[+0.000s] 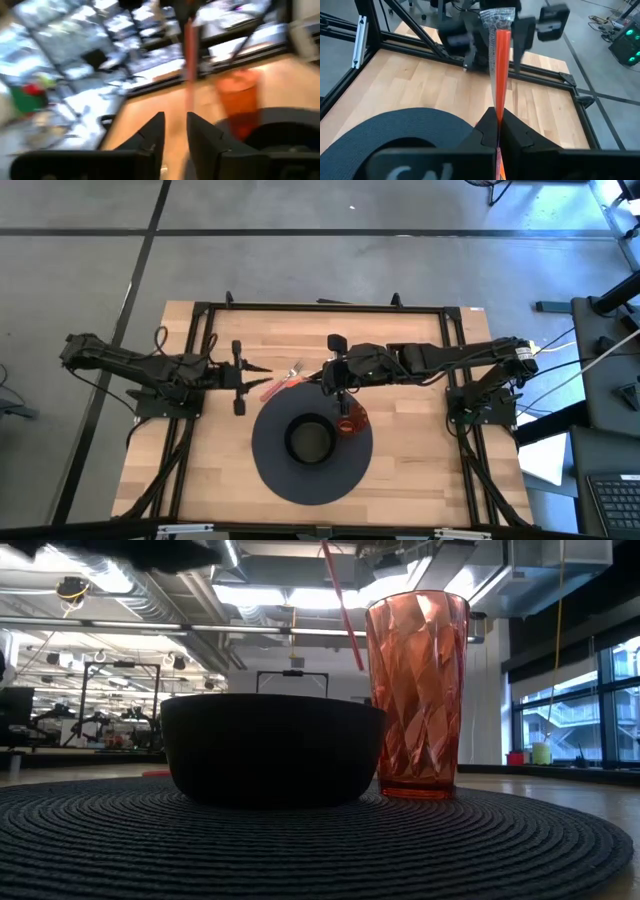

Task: Pick & Place Utensil
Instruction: Put the red straw into the orange cup

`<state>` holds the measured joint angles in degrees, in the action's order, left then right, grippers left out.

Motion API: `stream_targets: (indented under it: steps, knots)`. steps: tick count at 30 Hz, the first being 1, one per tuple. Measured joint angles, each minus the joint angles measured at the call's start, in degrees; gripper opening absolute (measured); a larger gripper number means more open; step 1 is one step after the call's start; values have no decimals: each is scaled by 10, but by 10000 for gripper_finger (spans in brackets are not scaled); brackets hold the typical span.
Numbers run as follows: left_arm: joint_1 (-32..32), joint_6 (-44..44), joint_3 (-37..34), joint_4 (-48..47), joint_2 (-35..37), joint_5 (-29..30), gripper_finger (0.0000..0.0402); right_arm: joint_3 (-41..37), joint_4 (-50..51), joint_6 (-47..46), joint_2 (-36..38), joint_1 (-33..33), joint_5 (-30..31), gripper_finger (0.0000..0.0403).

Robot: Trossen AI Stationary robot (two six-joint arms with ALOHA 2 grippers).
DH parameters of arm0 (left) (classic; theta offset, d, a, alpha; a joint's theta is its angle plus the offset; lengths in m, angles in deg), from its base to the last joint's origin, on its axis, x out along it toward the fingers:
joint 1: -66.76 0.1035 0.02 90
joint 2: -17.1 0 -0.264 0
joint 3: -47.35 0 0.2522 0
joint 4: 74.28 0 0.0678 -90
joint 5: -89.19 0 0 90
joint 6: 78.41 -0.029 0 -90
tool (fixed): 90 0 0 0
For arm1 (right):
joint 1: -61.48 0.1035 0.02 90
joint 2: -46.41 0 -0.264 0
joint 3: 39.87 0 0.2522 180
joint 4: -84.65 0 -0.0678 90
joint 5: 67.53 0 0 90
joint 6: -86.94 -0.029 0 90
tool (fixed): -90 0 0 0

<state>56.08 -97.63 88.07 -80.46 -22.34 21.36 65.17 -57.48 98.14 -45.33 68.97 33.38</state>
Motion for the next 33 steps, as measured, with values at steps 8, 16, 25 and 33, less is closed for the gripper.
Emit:
stream_targets:
  steps: [8,16,25,33]
  knots:
    - [14,-91,-158,192,82,-15,5,0,10,0,0,0,0,5]
    - [14,-79,-181,159,223,-27,2,0,11,-3,0,0,0,6]
    - [14,-32,-217,127,270,-42,2,0,-25,-2,0,0,0,7]
    - [14,-69,-264,145,270,35,3,0,-24,-8,5,-1,0,7]
